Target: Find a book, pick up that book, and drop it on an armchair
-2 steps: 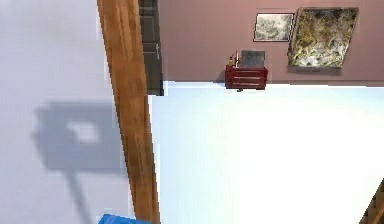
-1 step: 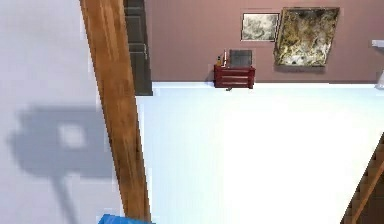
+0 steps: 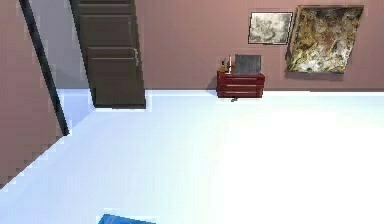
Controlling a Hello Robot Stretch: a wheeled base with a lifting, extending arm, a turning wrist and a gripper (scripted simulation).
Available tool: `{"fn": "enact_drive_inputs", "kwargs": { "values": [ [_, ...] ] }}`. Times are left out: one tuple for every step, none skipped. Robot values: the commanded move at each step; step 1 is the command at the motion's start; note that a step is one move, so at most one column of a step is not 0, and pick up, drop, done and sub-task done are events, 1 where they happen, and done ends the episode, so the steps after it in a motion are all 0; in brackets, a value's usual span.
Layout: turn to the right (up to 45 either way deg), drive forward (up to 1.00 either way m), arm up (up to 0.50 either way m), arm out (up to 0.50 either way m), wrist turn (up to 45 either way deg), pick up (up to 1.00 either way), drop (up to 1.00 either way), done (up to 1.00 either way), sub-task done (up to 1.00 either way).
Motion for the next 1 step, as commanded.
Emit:
{"fn": "enact_drive_inputs", "kwargs": {
  "values": [
    [-21.0,0.00,0.00,0.00,0.0,0.00,0.00,0.00,0.00]
  ]
}}
